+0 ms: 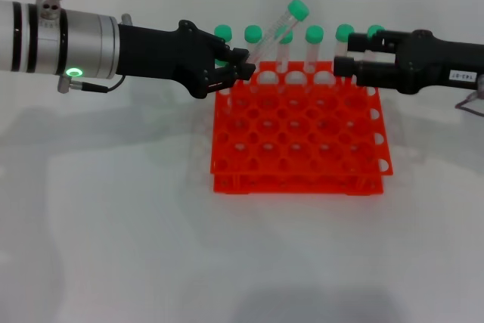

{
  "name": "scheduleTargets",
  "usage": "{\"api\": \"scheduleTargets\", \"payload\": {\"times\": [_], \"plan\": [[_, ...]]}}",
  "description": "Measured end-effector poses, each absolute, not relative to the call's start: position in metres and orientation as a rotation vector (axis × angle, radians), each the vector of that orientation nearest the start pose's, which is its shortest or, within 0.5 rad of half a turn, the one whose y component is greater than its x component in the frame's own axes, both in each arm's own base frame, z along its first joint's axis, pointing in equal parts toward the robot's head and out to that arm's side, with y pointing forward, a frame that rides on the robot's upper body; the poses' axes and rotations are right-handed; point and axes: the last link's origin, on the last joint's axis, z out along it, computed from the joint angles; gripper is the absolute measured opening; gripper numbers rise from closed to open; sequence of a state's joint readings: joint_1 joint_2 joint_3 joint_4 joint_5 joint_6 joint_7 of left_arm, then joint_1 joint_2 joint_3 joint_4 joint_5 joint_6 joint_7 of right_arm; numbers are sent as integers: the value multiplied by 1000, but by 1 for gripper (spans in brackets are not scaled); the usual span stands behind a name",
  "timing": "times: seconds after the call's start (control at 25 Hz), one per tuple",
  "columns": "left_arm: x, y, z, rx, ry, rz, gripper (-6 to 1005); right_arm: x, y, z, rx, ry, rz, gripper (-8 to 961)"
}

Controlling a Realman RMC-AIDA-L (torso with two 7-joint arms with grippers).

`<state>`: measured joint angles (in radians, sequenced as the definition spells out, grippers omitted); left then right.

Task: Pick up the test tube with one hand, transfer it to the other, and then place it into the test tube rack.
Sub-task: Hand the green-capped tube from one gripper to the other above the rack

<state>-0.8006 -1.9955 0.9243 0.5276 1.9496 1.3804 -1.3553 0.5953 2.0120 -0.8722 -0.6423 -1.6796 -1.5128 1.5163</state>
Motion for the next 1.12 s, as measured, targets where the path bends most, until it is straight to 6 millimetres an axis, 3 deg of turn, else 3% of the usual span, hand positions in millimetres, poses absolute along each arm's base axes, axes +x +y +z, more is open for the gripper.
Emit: {"api": "scheduleTargets", "payload": {"times": [0.48,0.8,1.12], "plan": [[-189,397,-18,-2895,-259,-472,192,215,362,-6,-2470,643,1238,667],[-184,396,-20,-2908,-220,-484,192,214,357,-18,-2362,692,1357,666],[-182,394,-21,-2916,-204,-496,191,203,355,-29,-2385,686,1396,665]]}}
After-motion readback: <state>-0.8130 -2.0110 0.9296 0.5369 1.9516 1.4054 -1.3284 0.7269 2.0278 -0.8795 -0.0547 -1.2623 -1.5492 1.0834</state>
